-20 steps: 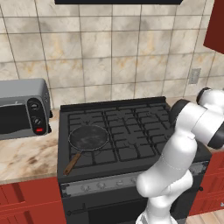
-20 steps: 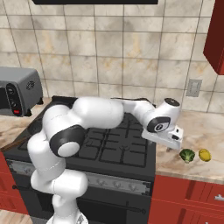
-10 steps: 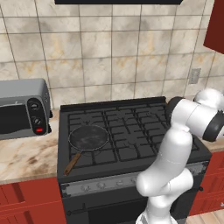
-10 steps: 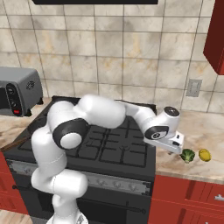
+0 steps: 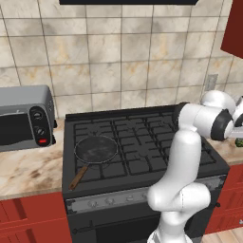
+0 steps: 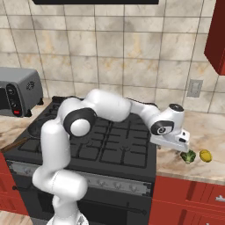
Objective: Put the lemon and broccoli in the pan. Then turn on the front left burner and set the heat to medium.
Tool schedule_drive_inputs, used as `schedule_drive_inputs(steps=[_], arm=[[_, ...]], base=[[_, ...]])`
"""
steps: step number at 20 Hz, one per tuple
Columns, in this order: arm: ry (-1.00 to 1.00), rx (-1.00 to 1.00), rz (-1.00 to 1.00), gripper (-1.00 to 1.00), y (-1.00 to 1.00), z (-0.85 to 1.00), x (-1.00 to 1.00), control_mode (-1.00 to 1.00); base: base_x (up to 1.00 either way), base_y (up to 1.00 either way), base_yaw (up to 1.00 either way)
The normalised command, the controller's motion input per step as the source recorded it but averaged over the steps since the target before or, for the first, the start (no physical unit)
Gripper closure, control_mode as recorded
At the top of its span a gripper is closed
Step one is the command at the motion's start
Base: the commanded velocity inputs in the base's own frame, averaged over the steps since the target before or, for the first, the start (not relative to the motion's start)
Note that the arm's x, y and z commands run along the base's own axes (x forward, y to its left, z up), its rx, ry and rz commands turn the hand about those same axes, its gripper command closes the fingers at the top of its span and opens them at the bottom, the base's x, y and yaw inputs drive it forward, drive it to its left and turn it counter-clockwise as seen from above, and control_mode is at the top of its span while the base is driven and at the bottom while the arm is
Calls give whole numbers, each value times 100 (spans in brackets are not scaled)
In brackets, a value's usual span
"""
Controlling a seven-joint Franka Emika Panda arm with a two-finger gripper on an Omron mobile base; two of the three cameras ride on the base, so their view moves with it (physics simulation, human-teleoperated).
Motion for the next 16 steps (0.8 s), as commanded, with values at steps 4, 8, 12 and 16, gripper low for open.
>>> schedule_drive_inputs(steps=[4, 8, 12, 16], arm=[[14, -1, 0, -100, -22, 0, 13, -100], [22, -1, 0, -100, -14, 0, 18, -100], [22, 0, 0, -100, -5, -5, 22, -100], [1, 0, 0, -100, -3, -12, 1, -100]], base=[[0, 0, 0], [0, 0, 0], [0, 0, 0], [0, 0, 0]])
